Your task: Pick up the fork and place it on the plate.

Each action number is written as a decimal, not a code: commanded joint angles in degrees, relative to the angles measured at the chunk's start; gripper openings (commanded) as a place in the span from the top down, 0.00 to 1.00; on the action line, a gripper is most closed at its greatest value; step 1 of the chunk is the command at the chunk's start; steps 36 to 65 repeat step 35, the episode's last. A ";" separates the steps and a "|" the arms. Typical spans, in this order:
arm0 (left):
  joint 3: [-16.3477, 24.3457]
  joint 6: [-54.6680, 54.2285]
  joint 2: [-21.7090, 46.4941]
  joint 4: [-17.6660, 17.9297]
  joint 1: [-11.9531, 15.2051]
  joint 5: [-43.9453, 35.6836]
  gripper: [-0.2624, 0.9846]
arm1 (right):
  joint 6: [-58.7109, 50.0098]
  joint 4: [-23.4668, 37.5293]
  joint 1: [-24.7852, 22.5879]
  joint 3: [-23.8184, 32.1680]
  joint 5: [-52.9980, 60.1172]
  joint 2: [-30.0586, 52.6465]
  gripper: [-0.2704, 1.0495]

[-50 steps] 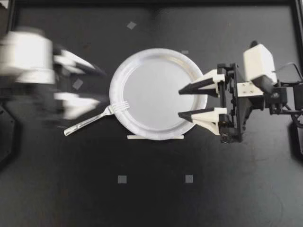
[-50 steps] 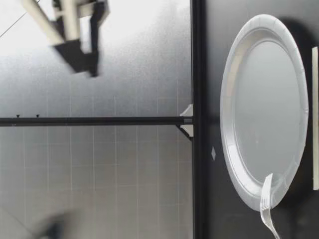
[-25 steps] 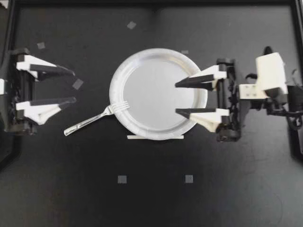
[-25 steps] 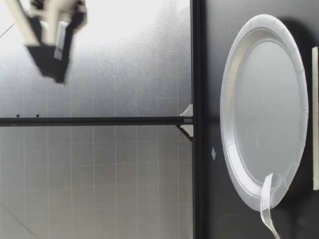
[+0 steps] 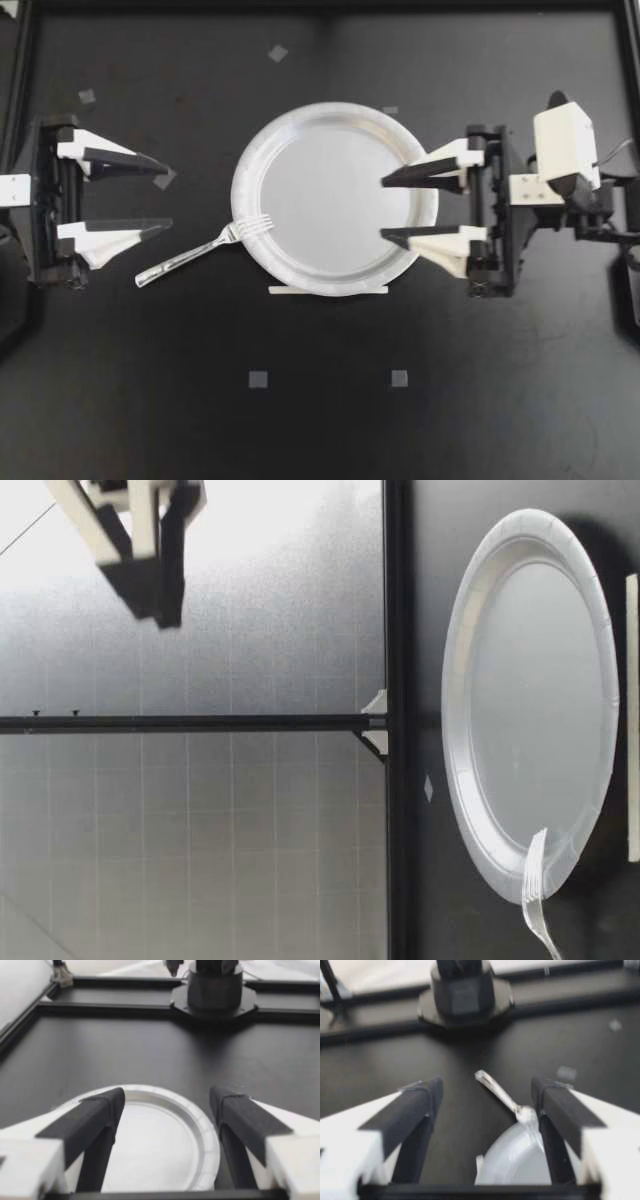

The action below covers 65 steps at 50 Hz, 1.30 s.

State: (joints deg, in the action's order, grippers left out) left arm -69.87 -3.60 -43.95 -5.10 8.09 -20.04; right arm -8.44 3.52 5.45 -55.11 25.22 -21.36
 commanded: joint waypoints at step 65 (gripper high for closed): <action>1.41 0.35 4.04 0.00 0.18 -0.44 0.27 | 0.00 -0.09 0.35 -0.09 2.99 2.20 0.28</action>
